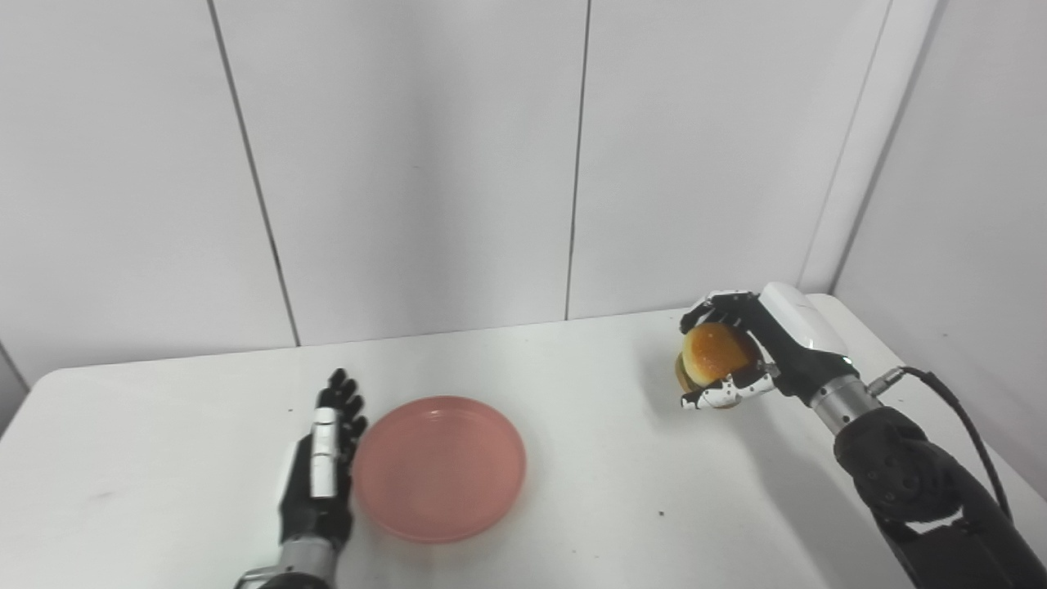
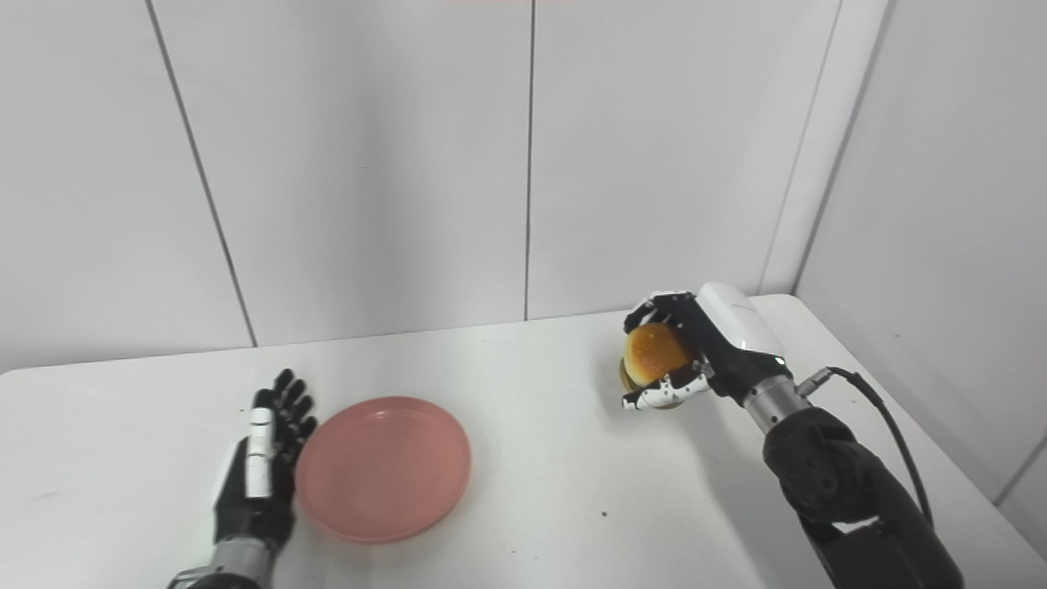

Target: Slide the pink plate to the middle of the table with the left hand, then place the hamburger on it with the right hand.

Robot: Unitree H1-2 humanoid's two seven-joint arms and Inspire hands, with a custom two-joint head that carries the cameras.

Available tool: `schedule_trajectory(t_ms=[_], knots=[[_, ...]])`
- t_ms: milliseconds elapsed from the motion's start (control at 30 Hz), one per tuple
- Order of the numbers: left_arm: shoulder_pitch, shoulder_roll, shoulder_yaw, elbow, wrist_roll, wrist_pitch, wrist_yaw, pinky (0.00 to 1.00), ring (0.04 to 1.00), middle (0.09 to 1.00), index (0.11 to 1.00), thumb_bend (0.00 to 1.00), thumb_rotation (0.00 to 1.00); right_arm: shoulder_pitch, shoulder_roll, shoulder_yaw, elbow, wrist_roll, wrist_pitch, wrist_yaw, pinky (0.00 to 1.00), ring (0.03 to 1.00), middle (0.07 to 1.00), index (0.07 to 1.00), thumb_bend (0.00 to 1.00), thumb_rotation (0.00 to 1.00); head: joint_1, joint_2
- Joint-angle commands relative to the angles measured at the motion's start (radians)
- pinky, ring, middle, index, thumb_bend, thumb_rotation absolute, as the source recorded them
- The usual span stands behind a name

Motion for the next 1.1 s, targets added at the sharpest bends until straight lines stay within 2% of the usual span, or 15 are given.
schedule_trajectory(t_ms=[0,100,267,367,500,733,1067], knots=[[0.028,-0.019,-0.007,0.011,0.011,-0.018,0.012,1.00,1.000,1.000,0.967,0.62,1.00,-0.052,0.010,0.007,-0.009,0.011,-0.071,-0.004,0.37,0.423,0.492,0.517,0.52,0.00,0.028,0.000],[0.023,-0.030,-0.008,0.024,0.014,-0.031,0.027,1.00,1.000,1.000,0.965,0.62,1.00,-0.076,0.051,0.059,-0.039,-0.035,-0.049,0.021,0.37,0.420,0.485,0.523,0.52,0.00,0.090,-0.007],[0.020,-0.046,-0.011,0.041,0.038,-0.051,0.059,1.00,1.000,0.997,0.957,0.63,1.00,-0.111,0.132,0.124,-0.104,-0.024,-0.018,0.105,0.36,0.412,0.482,0.526,0.52,0.00,0.165,-0.019],[0.019,-0.056,-0.010,0.050,0.044,-0.059,0.073,1.00,1.000,0.996,0.960,0.63,1.00,-0.135,0.171,0.153,-0.099,-0.033,-0.044,0.124,0.38,0.417,0.483,0.526,0.52,0.00,0.185,-0.021],[0.017,-0.068,-0.014,0.058,0.062,-0.083,0.100,1.00,1.000,1.000,0.962,0.60,1.00,-0.185,0.226,0.198,-0.045,-0.032,-0.094,0.140,0.40,0.424,0.476,0.526,0.52,0.00,0.211,-0.024],[0.008,-0.083,-0.020,0.088,0.112,-0.137,0.156,1.00,1.000,0.997,0.949,0.58,1.00,-0.228,0.284,0.244,-0.030,-0.055,-0.070,0.178,0.36,0.412,0.480,0.526,0.52,0.00,0.261,-0.031],[-0.004,-0.090,-0.029,0.121,0.153,-0.176,0.205,1.00,1.000,0.988,0.952,0.57,1.00,-0.287,0.330,0.287,0.155,-0.062,-0.125,0.179,0.38,0.413,0.478,0.526,0.52,0.00,0.282,-0.030]])
